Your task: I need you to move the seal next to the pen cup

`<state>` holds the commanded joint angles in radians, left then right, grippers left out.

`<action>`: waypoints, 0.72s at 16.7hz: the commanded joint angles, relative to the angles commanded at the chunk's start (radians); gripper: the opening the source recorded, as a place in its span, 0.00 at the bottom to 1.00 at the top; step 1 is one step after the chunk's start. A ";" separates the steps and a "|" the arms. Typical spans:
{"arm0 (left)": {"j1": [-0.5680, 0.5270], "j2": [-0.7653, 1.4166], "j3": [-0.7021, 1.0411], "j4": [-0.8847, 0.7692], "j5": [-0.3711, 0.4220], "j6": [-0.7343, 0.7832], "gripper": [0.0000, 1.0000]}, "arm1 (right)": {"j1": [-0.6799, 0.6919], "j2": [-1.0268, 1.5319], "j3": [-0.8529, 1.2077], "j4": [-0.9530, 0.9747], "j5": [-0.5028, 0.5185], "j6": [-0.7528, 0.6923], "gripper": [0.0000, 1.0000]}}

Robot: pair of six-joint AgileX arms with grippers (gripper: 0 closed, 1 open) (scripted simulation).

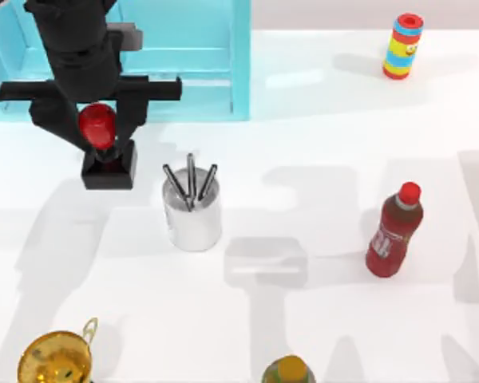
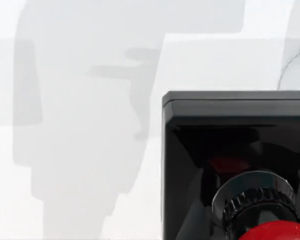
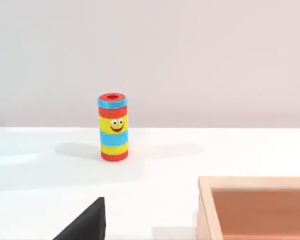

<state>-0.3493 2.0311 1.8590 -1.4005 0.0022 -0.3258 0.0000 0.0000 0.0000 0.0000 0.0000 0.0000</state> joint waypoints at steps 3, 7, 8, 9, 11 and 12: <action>-0.002 0.001 -0.030 0.029 0.001 -0.001 0.00 | 0.000 0.000 0.000 0.000 0.000 0.000 1.00; -0.005 0.000 -0.057 0.059 0.000 -0.001 0.00 | 0.000 0.000 0.000 0.000 0.000 0.000 1.00; -0.005 0.000 -0.057 0.059 0.000 -0.001 0.00 | 0.000 0.000 0.000 0.000 0.000 0.000 1.00; -0.005 0.000 -0.057 0.059 0.000 -0.001 0.00 | 0.000 0.000 0.000 0.000 0.000 0.000 1.00; -0.005 0.000 -0.057 0.059 0.000 -0.001 0.15 | 0.000 0.000 0.000 0.000 0.000 0.000 1.00; -0.005 0.000 -0.057 0.059 0.000 -0.001 0.23 | 0.000 0.000 0.000 0.000 0.000 0.000 1.00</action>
<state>-0.3540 2.0313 1.8024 -1.3416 0.0025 -0.3269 0.0000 0.0000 0.0000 0.0000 0.0000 0.0000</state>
